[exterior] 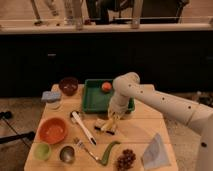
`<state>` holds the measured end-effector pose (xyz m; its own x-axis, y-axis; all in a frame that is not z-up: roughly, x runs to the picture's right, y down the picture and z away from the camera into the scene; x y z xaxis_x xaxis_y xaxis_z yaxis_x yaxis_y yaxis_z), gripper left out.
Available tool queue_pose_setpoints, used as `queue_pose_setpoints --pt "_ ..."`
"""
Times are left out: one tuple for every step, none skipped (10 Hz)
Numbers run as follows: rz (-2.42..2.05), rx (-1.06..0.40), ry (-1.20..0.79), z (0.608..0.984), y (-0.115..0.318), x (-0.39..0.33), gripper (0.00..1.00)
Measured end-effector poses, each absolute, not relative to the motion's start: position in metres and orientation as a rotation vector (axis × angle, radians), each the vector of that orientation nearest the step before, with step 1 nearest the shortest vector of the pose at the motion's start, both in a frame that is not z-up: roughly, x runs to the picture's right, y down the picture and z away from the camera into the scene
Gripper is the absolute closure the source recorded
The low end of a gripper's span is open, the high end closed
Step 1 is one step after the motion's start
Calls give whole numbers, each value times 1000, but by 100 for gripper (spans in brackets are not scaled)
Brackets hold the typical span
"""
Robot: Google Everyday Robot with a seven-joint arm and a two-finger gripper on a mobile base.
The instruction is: Place banana in red bowl
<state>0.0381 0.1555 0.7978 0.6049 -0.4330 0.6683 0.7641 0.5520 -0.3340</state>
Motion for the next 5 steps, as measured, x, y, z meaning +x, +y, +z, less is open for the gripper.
queue_pose_setpoints --pt "-785 -647 -577 804 145 23 100" --pt "-808 -639 -587 806 139 13 100" --pt "-828 -631 -596 807 133 7 100" --pt "-849 -625 -606 807 130 5 100" --pt "-862 -623 -611 806 128 2 100"
